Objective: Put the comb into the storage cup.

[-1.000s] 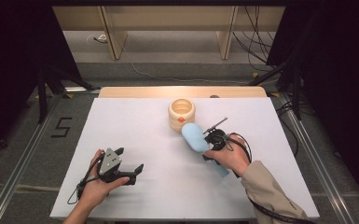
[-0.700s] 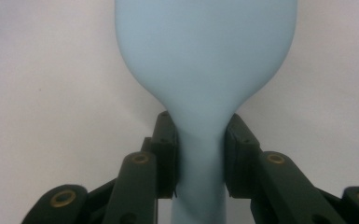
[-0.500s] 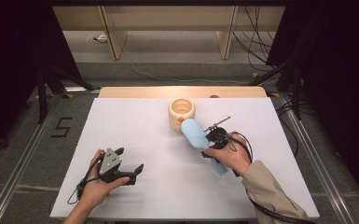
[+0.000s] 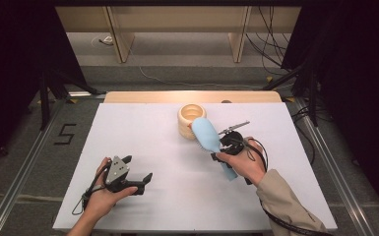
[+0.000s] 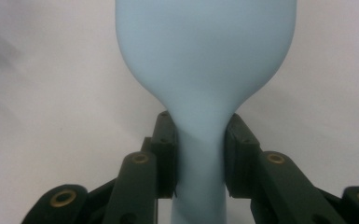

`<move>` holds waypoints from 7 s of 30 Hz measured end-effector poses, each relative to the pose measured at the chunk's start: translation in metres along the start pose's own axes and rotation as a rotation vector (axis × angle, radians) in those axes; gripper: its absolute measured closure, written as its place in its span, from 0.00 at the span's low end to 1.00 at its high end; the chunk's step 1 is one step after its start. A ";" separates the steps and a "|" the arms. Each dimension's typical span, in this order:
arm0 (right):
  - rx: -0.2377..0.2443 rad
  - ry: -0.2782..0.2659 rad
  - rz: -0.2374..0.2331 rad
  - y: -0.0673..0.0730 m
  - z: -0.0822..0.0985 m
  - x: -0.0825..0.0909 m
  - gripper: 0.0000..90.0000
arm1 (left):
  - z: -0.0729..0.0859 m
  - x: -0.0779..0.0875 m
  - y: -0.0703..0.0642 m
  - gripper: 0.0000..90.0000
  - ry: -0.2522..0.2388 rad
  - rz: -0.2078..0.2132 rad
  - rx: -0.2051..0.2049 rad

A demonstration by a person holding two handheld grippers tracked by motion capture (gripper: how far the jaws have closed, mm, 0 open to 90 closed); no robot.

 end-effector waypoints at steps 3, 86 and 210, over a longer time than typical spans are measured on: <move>-0.006 -0.019 0.002 0.000 -0.002 0.001 0.78 | 0.000 0.000 0.000 0.05 0.001 0.001 -0.001; -0.030 -0.353 -0.045 0.012 -0.030 0.007 0.78 | -0.003 -0.002 -0.004 0.08 -0.014 0.016 0.027; 0.058 -0.512 -0.113 0.071 -0.043 -0.001 0.78 | -0.062 -0.063 -0.114 0.17 -0.062 0.317 0.111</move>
Point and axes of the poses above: each handheld gripper's, and its own axes: x roughly backward along the jaws, z roughly out of its underside, y roughly to its left, the point moved 9 cm from there along -x, roughly forward along the jaws, and after that the axes turned 4 degrees about y, right-handed, at the moved point
